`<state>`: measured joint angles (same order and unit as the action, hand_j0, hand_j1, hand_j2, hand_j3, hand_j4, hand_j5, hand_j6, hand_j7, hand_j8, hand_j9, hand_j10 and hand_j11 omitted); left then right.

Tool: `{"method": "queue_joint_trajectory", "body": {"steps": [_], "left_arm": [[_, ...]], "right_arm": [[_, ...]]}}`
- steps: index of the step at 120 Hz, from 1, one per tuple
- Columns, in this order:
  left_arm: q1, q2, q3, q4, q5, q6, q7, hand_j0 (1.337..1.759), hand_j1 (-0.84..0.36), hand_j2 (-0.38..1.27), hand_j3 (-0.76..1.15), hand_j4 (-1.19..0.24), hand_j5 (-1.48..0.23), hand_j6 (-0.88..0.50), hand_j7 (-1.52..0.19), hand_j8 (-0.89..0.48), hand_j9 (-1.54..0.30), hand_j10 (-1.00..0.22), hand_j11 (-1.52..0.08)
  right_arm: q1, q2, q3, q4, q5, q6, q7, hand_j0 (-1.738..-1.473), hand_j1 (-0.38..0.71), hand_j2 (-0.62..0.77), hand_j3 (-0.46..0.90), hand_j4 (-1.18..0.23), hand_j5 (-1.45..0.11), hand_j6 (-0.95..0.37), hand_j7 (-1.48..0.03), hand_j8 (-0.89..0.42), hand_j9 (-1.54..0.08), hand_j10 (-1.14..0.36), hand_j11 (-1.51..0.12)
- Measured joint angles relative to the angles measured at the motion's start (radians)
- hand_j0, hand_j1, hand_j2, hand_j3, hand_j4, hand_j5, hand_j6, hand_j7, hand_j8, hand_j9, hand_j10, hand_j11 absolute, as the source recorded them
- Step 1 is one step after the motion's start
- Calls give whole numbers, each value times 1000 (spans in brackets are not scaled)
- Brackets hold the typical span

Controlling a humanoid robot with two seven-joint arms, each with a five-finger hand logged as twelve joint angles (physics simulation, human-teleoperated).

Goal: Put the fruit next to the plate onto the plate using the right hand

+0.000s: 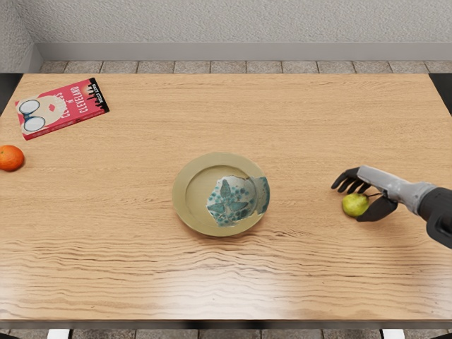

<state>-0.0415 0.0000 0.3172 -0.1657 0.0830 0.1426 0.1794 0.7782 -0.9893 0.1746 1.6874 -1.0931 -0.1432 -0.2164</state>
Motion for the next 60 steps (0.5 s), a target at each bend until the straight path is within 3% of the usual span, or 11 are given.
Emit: {"method": "queue_joint_trajectory", "body": {"steps": [60], "left_arm": [[-1,0,0,0,0,0,0,1658,349,0,0,-1,0,-1,0,-1,0,0,0]], "right_arm": [[-2,-3,0,0,1,3,1,-1657,272,-33,0,-530,-706,-532,-695,-399,-699,-498,-701]]}}
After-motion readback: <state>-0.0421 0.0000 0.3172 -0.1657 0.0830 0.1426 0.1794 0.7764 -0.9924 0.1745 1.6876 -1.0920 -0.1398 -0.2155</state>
